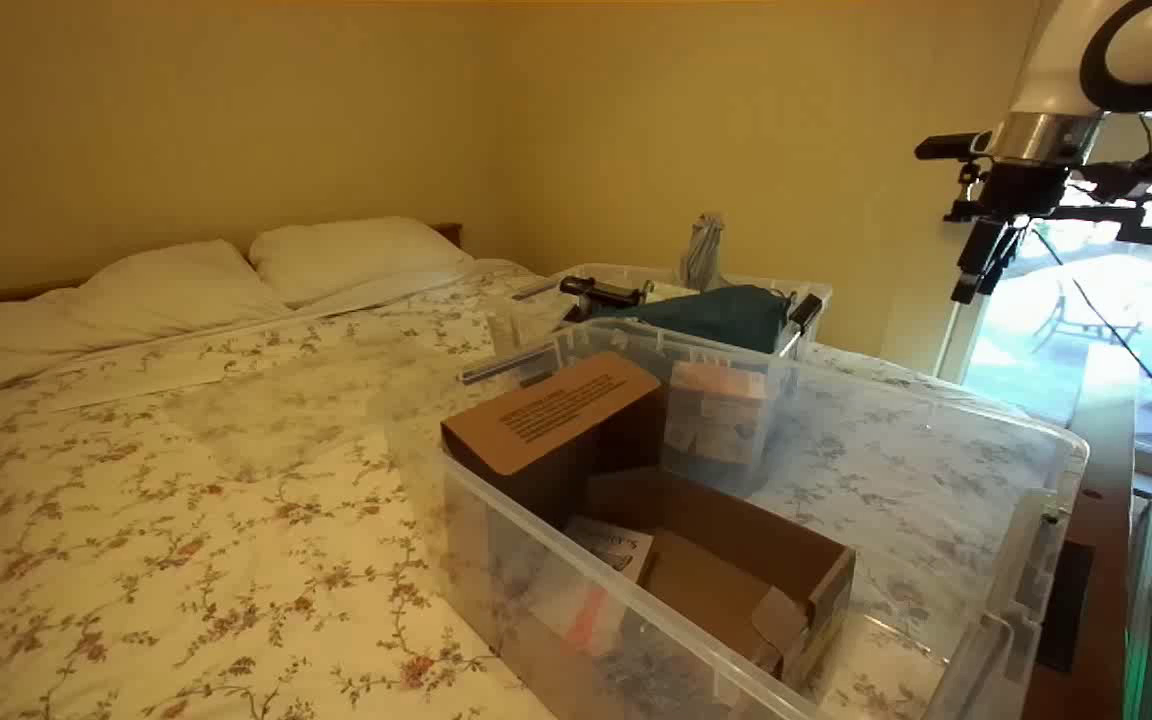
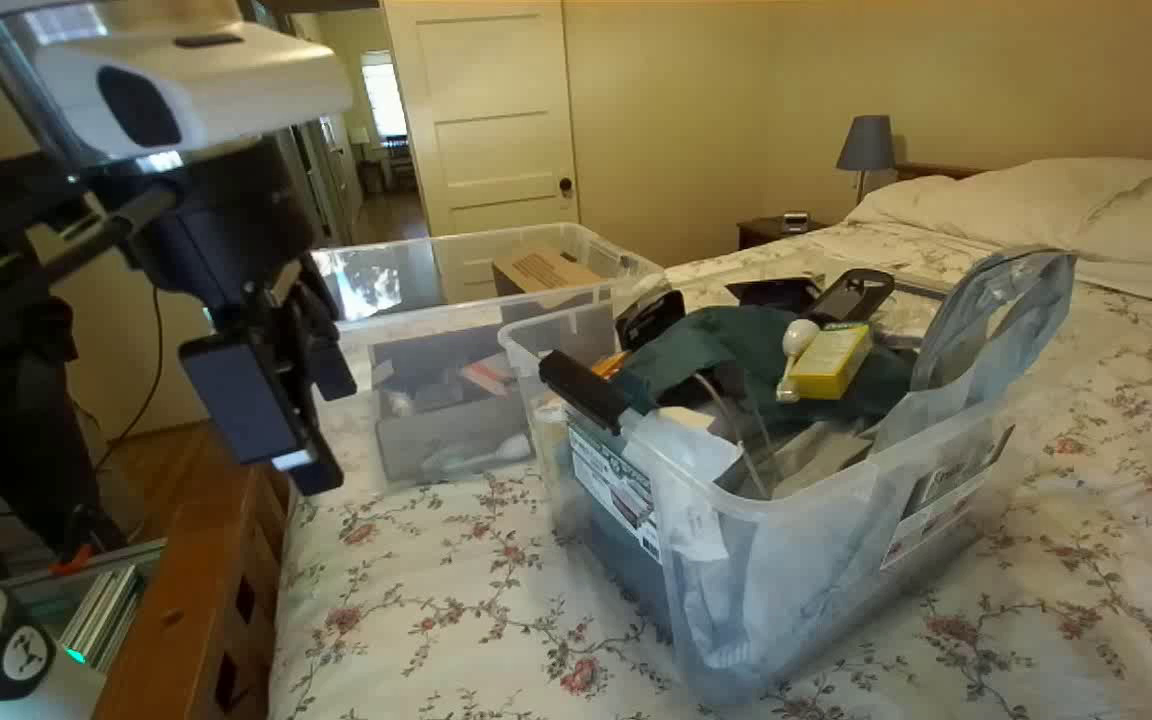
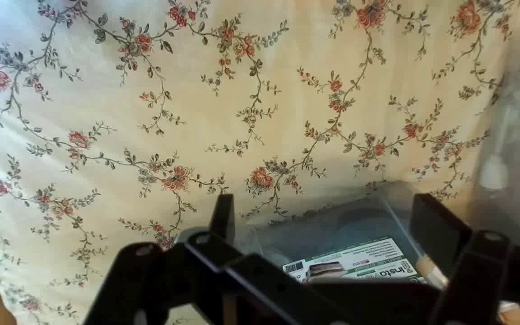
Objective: Shift two black objects to the storage crate on the left
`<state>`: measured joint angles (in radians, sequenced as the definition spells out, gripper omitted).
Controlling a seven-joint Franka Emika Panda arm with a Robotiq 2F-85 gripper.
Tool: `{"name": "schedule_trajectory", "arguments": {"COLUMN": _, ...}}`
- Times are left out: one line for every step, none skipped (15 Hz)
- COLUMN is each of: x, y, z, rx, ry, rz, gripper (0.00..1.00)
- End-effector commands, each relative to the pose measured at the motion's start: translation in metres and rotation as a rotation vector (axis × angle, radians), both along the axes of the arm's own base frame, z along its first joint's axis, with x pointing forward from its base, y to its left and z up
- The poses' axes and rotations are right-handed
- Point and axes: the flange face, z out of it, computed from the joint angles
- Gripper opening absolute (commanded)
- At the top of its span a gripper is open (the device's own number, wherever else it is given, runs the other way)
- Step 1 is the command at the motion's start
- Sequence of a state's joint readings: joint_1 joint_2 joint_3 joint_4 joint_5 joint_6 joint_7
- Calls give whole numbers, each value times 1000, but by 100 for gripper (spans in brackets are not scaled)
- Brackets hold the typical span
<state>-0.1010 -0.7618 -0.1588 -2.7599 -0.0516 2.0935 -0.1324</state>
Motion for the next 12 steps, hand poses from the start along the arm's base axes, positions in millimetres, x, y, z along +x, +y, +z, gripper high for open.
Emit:
{"name": "schedule_trajectory", "arguments": {"x": 0, "y": 0, "z": 0, "rx": 0, "ry": 2, "rz": 0, "gripper": 100}}
{"name": "schedule_trajectory", "arguments": {"x": 0, "y": 0, "z": 0, "rx": 0, "ry": 3, "rz": 0, "gripper": 100}}
{"name": "schedule_trajectory", "arguments": {"x": 0, "y": 0, "z": 0, "rx": 0, "ry": 3, "rz": 0, "gripper": 100}}
{"name": "schedule_trajectory", "arguments": {"x": 0, "y": 0, "z": 0, "rx": 1, "ry": 3, "rz": 0, "gripper": 100}}
{"name": "schedule_trajectory", "arguments": {"x": 0, "y": 0, "z": 0, "rx": 1, "ry": 3, "rz": 0, "gripper": 100}}
{"name": "schedule_trajectory", "arguments": {"x": 0, "y": 0, "z": 0, "rx": 1, "ry": 3, "rz": 0, "gripper": 100}}
{"name": "schedule_trajectory", "arguments": {"x": 0, "y": 0, "z": 0, "rx": 1, "ry": 3, "rz": 0, "gripper": 100}}
{"name": "schedule_trajectory", "arguments": {"x": 0, "y": 0, "z": 0, "rx": 1, "ry": 3, "rz": 0, "gripper": 100}}
{"name": "schedule_trajectory", "arguments": {"x": 0, "y": 0, "z": 0, "rx": 1, "ry": 3, "rz": 0, "gripper": 100}}
{"name": "schedule_trajectory", "arguments": {"x": 8, "y": 15, "z": 4, "rx": 56, "ry": -17, "rz": 12, "gripper": 100}}
{"name": "schedule_trajectory", "arguments": {"x": 16, "y": 27, "z": 11, "rx": 62, "ry": -48, "rz": 16, "gripper": 100}}
{"name": "schedule_trajectory", "arguments": {"x": 23, "y": 41, "z": 20, "rx": 84, "ry": -81, "rz": 37, "gripper": 100}}
